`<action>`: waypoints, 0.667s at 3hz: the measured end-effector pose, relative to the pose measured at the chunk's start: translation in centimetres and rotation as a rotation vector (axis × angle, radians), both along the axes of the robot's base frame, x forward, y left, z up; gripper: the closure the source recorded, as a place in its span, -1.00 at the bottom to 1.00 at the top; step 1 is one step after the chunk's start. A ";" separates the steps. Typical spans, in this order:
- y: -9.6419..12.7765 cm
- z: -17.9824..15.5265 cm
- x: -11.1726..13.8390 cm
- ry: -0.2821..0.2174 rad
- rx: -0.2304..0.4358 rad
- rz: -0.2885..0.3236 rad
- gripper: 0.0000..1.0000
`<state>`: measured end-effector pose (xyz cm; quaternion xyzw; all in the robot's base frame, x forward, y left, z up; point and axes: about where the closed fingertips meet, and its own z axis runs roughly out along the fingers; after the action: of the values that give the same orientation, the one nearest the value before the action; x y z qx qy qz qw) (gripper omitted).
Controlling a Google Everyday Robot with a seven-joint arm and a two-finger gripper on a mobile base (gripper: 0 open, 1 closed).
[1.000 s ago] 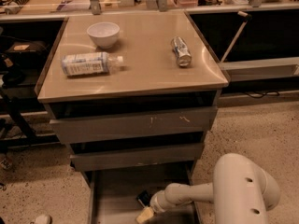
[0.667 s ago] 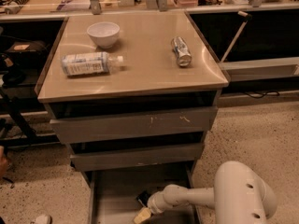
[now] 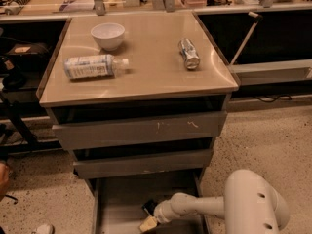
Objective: Pick rxbar blueberry from bottom drawer and place on counter
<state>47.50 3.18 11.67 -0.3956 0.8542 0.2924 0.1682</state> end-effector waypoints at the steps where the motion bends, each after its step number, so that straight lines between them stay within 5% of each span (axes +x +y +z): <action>1: 0.0 0.0 0.0 0.000 0.000 0.000 -0.16; 2: 0.0 0.0 0.0 0.000 0.000 0.000 0.30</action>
Offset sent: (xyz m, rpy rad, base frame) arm 0.0000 0.0000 0.0000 0.0000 0.0000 0.0000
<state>47.49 3.18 11.66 -0.3956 0.8542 0.2924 0.1682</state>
